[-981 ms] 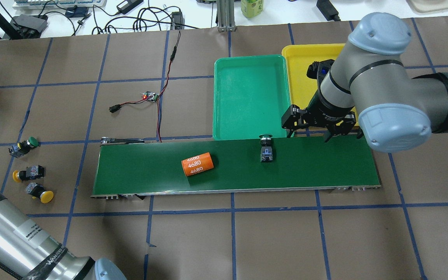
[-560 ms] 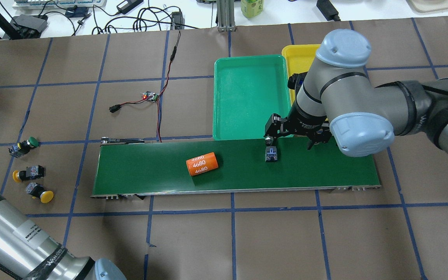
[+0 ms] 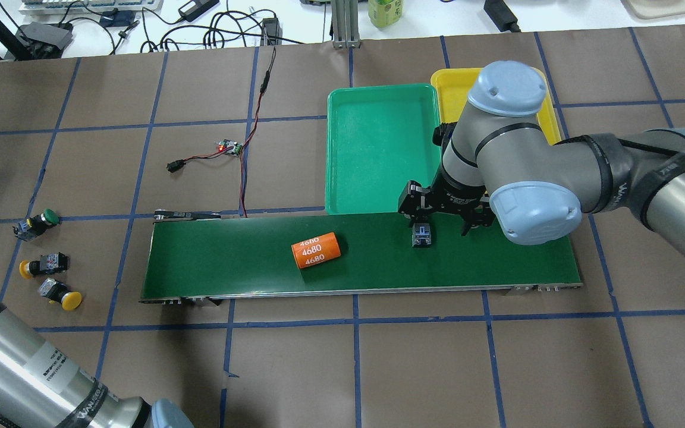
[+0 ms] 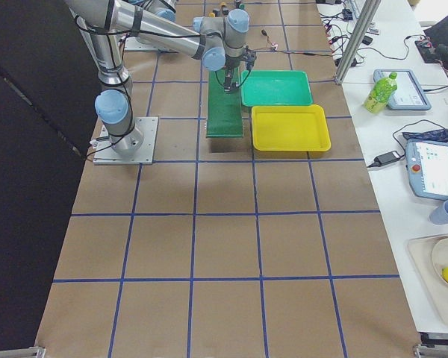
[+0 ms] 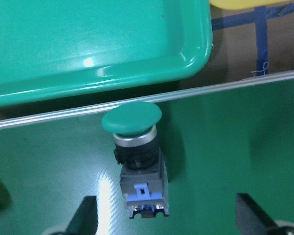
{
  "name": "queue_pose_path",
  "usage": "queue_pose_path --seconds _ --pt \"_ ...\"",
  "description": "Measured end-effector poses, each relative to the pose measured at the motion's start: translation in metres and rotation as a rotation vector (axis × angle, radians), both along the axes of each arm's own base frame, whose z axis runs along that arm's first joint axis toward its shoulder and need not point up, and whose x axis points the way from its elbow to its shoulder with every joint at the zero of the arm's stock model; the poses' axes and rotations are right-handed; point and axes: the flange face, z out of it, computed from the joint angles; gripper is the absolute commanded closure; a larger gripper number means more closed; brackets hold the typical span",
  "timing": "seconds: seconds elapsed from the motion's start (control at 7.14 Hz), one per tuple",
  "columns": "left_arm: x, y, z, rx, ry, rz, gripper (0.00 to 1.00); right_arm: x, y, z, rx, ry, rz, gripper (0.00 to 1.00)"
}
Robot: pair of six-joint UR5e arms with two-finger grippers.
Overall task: Sort buttons by color to trays
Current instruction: 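Grasp the green button with the right gripper while the left carries the battery, then place the button in the green tray while the left sets the battery down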
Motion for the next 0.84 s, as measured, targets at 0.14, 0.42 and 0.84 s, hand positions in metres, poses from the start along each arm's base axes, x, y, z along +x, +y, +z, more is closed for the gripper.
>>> queue_pose_path --seconds 0.14,0.42,0.84 --pt "-0.061 0.009 0.018 0.060 -0.023 -0.040 1.00 0.000 -0.002 -0.010 0.016 0.004 0.000 0.88" --pt "-0.177 0.051 0.033 0.128 -0.017 -0.152 1.00 -0.004 -0.007 -0.015 0.023 0.014 0.001 1.00" --pt "-0.329 0.129 0.038 0.168 -0.001 -0.355 1.00 -0.011 -0.014 0.013 -0.039 0.060 0.006 1.00"
